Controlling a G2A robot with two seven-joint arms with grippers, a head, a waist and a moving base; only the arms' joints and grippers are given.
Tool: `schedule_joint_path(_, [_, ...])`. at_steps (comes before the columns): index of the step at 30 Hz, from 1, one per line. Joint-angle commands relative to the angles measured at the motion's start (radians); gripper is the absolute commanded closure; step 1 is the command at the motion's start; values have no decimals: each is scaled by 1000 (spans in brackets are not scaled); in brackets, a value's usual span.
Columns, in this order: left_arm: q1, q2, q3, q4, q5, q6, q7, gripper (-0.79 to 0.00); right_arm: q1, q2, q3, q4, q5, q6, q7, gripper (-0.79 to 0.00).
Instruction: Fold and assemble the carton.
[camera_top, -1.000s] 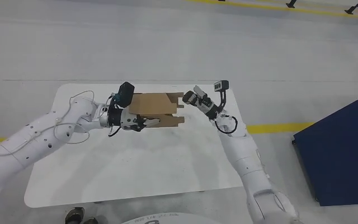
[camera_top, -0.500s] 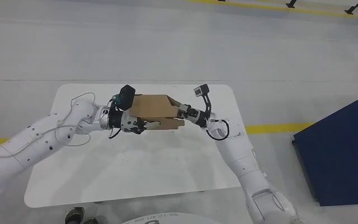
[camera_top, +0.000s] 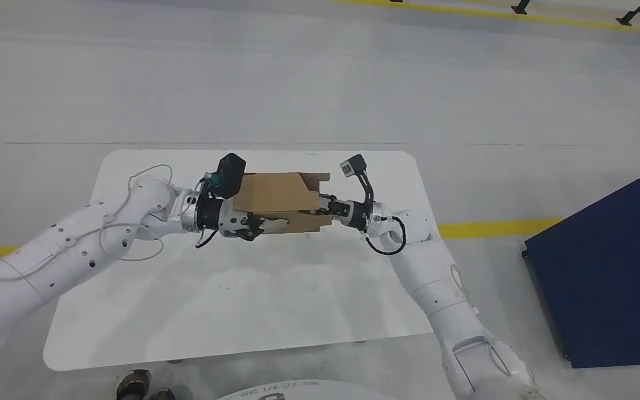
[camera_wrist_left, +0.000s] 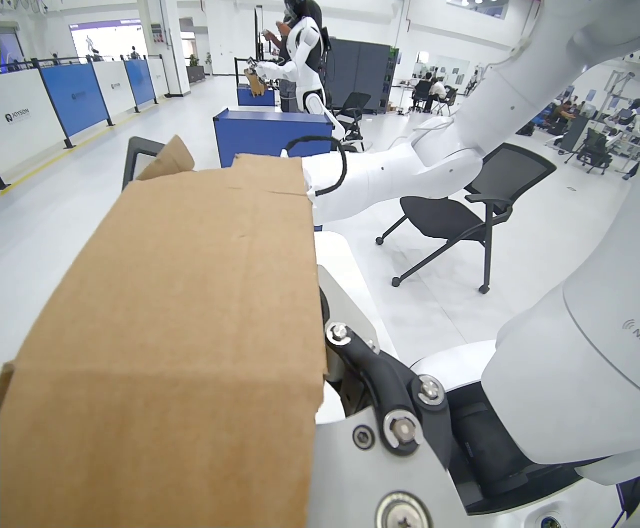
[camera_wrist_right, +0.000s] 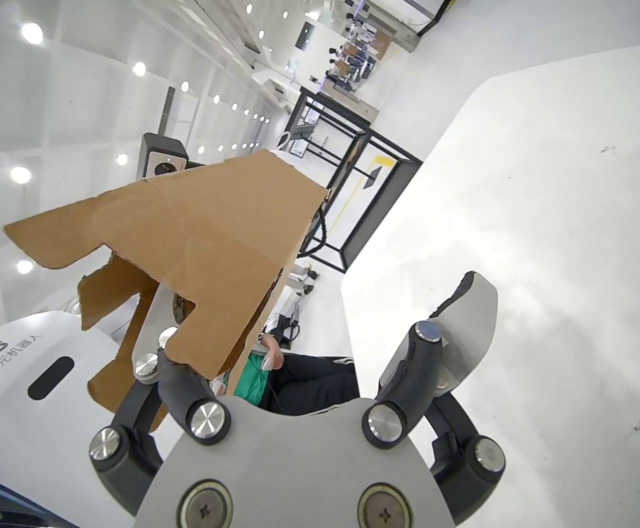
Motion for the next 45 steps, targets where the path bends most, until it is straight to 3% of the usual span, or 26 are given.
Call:
schedule_joint_path(1, [-1,2,0,0,1,0,5,0,7,3,16,9,62,19,26,-785])
schedule_joint_path(8, [-2,9,0,-6,21,0,27,0,59,7,40,95,115,55,9,-785])
schedule_joint_path(18, [2,9,0,-9,46,0,48,0,59,3,-21,61,-15,35,-41,-785])
schedule_joint_path(27, [1,18,0,-4,76,0,89,0,72,12,30,90,91,59,-41,-785])
schedule_joint_path(36, [1,16,0,-14,99,0,98,0,98,6,-2,101,-16,88,-174,-785])
schedule_joint_path(45, [6,14,0,-3,99,0,99,0,59,19,-18,32,32,82,55,-785])
